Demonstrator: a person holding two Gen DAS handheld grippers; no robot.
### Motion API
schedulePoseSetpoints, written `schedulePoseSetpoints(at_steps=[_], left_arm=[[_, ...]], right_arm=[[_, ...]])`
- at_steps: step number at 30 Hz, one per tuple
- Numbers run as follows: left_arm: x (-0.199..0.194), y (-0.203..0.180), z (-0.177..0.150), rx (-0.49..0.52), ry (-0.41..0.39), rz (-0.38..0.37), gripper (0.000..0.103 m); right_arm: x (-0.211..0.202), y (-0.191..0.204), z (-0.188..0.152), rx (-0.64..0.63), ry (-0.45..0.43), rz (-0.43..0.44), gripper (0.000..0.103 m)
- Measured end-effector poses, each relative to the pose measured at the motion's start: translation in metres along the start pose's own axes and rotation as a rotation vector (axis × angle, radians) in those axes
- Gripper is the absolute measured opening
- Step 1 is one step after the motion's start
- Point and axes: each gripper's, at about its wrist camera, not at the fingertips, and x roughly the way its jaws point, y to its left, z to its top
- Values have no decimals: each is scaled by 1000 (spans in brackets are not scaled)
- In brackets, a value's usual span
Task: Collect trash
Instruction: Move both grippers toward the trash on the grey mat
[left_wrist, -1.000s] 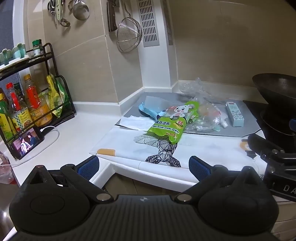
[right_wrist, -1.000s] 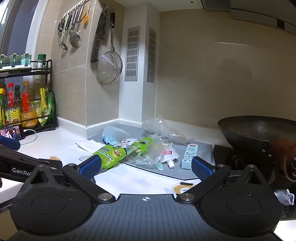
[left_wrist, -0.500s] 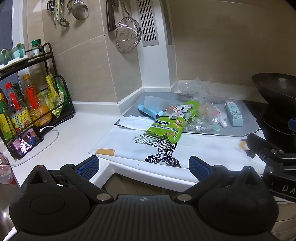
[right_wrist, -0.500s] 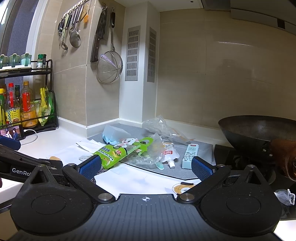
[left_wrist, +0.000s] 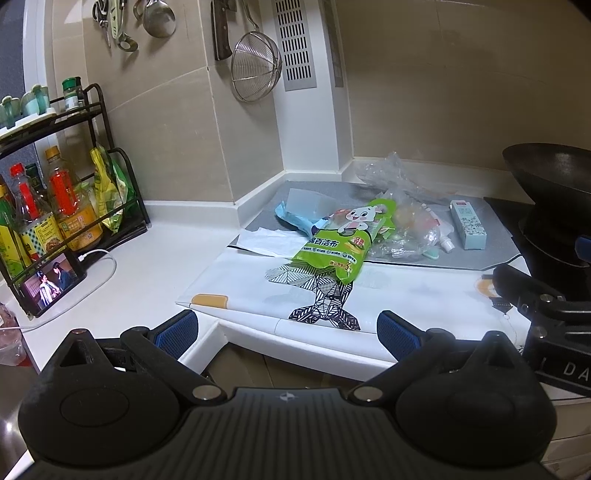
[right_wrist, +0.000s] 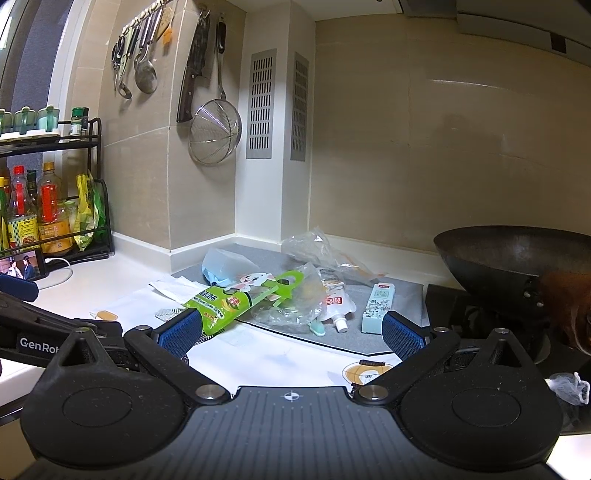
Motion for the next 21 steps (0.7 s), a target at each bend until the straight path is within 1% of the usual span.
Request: schedulePoseSetpoints(at_steps=[9, 11, 15, 16, 21], left_arm=[[4, 0, 1, 32, 25, 13, 103], [6, 0, 2, 57, 48, 22, 103], [10, -2, 2, 58, 42, 16, 103], [11, -3, 1, 45, 22, 11, 103], [22, -5, -2, 42, 36, -5, 103]], right_arm=[[3, 1, -2, 0, 6, 6, 103], [4, 1, -2, 0, 10, 5, 103], [6, -2, -5, 8, 14, 11, 103], [7, -3, -6, 9, 15, 11, 103], [16, -6, -10, 11, 27, 8, 103]])
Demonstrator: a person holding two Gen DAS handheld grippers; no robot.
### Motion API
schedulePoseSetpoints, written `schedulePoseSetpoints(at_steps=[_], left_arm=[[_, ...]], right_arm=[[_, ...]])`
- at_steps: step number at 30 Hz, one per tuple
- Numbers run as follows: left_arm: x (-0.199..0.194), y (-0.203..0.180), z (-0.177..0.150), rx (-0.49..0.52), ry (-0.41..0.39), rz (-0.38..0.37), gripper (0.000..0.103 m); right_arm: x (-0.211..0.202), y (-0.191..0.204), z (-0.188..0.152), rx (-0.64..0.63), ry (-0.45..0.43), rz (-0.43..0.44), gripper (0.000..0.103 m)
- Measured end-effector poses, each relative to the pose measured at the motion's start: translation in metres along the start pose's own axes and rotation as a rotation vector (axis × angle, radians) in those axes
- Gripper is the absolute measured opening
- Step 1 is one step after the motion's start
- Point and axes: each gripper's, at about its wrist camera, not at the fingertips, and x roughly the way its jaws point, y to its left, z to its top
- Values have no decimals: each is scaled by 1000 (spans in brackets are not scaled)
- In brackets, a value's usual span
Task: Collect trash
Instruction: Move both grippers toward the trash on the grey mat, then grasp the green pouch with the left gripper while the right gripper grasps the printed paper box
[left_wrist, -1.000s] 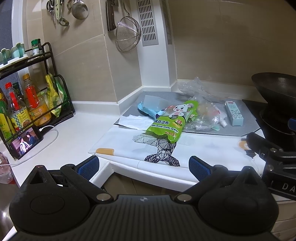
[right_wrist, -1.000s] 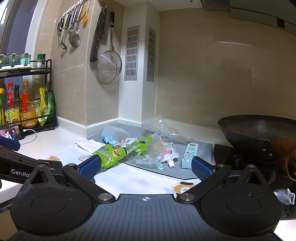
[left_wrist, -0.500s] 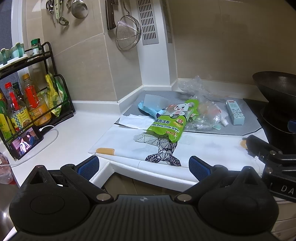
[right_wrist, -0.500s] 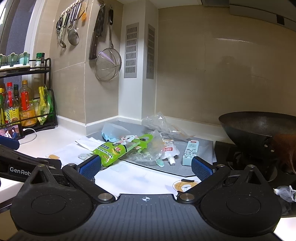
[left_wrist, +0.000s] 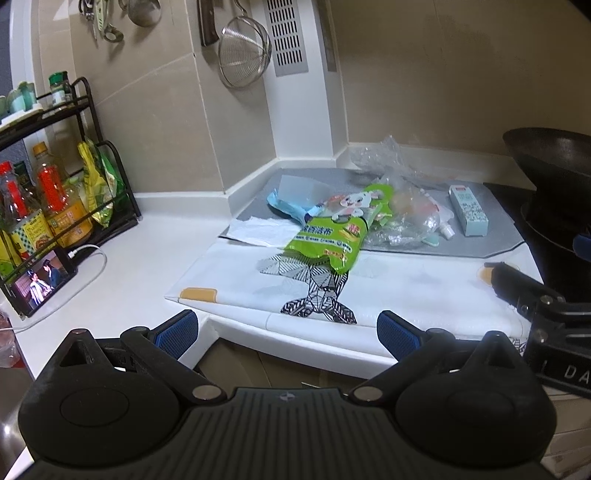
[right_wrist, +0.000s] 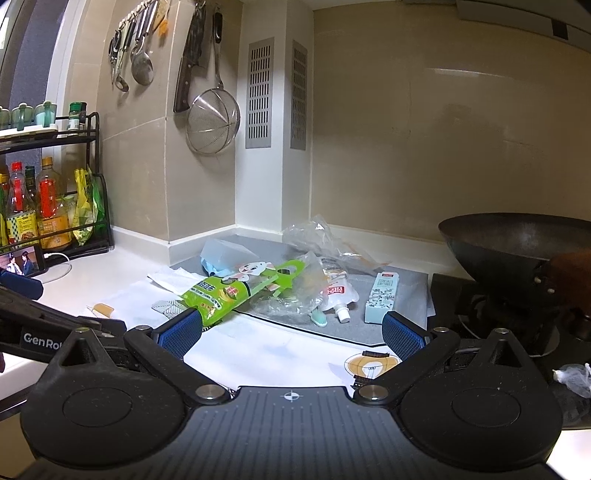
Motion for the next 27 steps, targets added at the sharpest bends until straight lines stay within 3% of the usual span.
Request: schedulePoseSetpoints(at_steps=[7, 13, 19, 21, 27], left_arm=[[28, 11, 5, -37, 61, 0, 103], [64, 21, 21, -61, 76, -7, 103], [105, 21, 44, -62, 98, -90, 103], [121, 16, 51, -49, 115, -102, 103], [164, -6, 70, 21, 184, -120, 103]], right_arm=[[36, -15, -6, 10, 31, -37, 103], [92, -30, -11, 63, 88, -76, 103], [166, -51, 3, 82, 113, -225, 103], [189, -62, 9, 116, 144, -298, 103], [258, -81, 16, 141, 327, -396, 103]])
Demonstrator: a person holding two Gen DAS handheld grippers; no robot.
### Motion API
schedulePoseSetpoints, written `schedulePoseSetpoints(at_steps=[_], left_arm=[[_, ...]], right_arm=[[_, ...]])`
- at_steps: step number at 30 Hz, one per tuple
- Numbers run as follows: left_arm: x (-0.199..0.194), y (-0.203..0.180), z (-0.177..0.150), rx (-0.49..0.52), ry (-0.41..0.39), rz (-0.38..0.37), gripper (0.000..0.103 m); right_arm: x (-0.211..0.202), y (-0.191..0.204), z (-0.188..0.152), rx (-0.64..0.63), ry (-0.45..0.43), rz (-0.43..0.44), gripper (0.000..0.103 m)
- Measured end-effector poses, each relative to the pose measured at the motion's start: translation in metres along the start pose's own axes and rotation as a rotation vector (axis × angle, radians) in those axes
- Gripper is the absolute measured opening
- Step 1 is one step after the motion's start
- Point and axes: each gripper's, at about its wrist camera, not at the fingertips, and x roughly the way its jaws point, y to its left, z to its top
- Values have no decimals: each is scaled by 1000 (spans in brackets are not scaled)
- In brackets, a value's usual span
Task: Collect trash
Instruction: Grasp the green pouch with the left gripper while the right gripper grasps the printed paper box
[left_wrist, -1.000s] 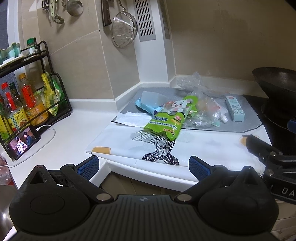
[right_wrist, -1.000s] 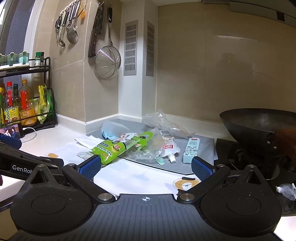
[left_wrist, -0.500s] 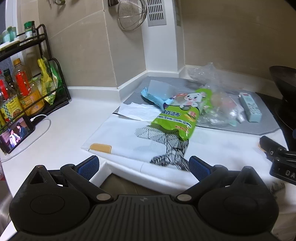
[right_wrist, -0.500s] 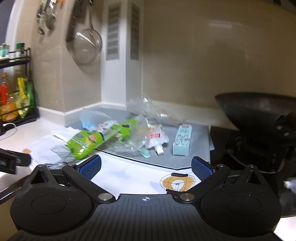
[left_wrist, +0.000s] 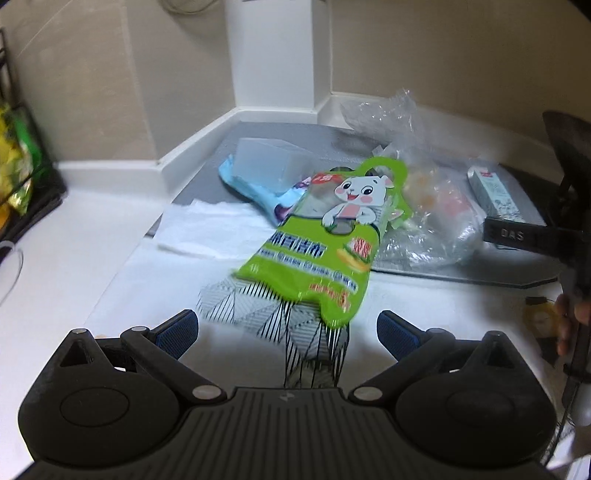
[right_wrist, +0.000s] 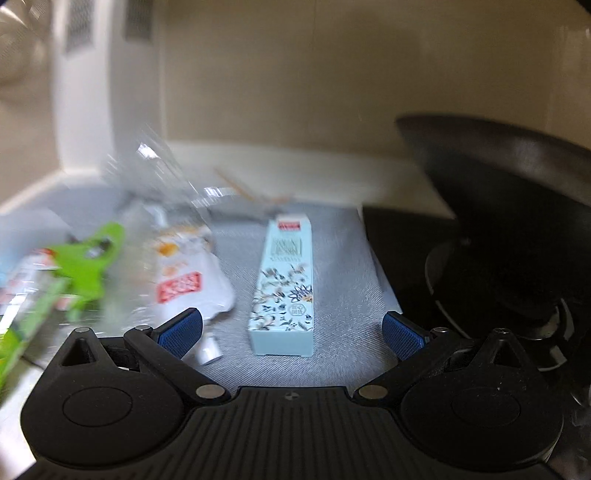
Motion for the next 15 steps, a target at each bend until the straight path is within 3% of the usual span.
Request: schedulePoseSetpoints(at_steps=[2, 11, 15], left_arm=[[7, -6, 9, 20, 0, 6, 103], [51, -31, 49, 70, 55, 44, 103], [58, -37, 56, 75, 53, 38, 103]], right_arm=[[10, 5, 4, -2, -9, -9, 103], [35, 0, 4, 64, -40, 120, 103], [42, -5, 4, 84, -30, 117, 103]])
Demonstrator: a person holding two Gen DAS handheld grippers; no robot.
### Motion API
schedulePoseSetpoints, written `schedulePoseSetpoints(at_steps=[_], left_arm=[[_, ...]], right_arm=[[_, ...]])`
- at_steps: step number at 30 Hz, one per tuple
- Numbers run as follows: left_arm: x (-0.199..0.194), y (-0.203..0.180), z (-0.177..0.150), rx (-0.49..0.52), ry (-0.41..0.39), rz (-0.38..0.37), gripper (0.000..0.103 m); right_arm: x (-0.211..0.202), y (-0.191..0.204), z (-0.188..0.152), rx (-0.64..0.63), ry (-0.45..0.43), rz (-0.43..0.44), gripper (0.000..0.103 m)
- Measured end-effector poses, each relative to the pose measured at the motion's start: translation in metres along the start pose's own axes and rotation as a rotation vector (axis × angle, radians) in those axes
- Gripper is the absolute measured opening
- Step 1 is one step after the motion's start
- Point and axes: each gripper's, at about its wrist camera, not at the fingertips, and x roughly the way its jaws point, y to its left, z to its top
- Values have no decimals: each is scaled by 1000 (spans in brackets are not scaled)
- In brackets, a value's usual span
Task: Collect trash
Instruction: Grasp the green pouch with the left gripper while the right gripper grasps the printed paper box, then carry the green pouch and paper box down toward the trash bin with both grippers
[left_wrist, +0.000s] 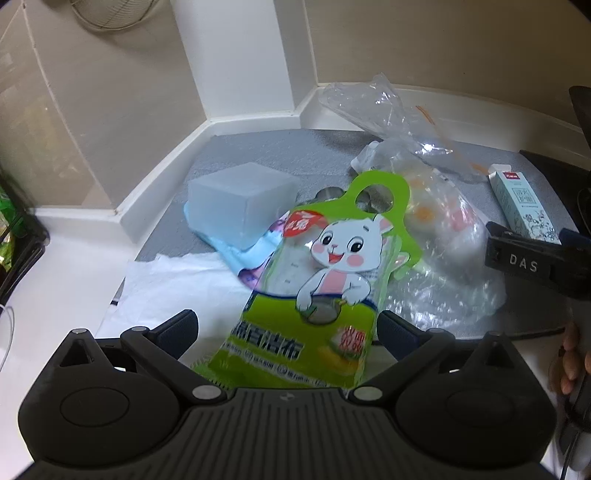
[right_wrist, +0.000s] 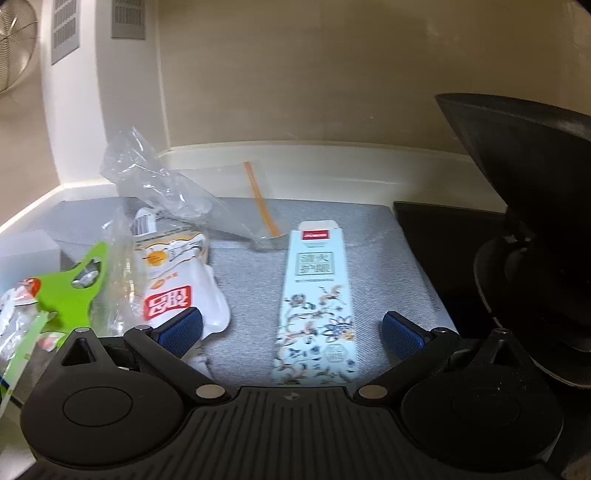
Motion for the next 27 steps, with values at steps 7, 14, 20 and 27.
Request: schedulePoseSetpoints(at_steps=[7, 14, 20, 27], left_arm=[[6, -12, 6, 11, 8, -16, 103], [6, 0, 5, -75, 72, -64, 30], [-23, 30, 1, -145, 18, -123, 3], [-74, 77, -19, -279, -80, -137, 3]], right_arm=[[-10, -12, 1, 53, -25, -39, 103], [-7, -20, 1, 94, 6, 23, 48], [-21, -18, -1, 82, -91, 63, 41], [-49, -20, -1, 89, -295, 113, 41]])
